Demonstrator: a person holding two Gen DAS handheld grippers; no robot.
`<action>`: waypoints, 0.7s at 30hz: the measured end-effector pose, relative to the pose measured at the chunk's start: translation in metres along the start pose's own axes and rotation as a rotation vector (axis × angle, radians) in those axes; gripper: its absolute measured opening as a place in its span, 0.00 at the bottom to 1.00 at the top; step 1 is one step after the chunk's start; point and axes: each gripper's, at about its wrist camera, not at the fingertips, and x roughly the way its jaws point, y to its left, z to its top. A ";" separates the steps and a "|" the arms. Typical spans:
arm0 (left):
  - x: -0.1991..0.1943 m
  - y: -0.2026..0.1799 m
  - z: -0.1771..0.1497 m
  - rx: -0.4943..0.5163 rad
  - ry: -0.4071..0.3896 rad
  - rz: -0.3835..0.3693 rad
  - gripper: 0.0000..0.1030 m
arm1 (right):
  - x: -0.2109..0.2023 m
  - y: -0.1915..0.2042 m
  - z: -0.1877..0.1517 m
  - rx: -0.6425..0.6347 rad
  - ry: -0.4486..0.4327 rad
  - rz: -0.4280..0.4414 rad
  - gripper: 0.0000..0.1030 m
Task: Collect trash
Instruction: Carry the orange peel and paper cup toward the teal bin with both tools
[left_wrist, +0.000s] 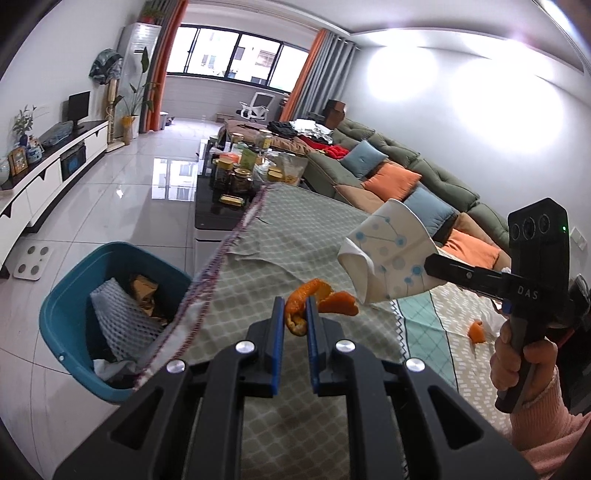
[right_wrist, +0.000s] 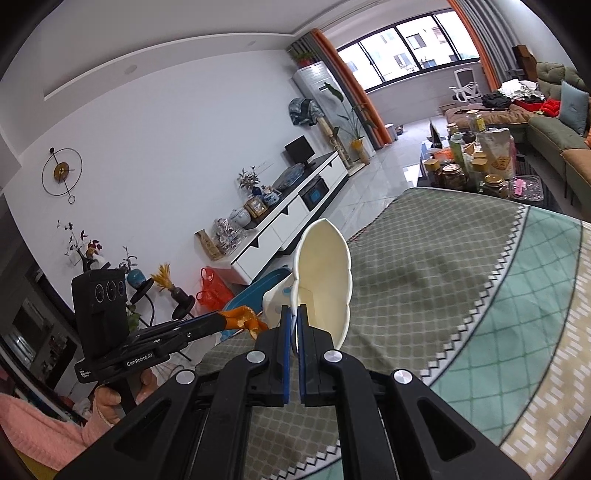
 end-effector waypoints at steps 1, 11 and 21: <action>-0.003 0.003 0.000 -0.004 -0.004 0.005 0.12 | 0.002 0.002 0.000 -0.004 0.003 0.002 0.04; -0.017 0.030 0.005 -0.048 -0.037 0.058 0.12 | 0.026 0.014 0.009 -0.022 0.033 0.036 0.04; -0.026 0.057 0.007 -0.097 -0.052 0.104 0.12 | 0.051 0.024 0.013 -0.041 0.066 0.057 0.04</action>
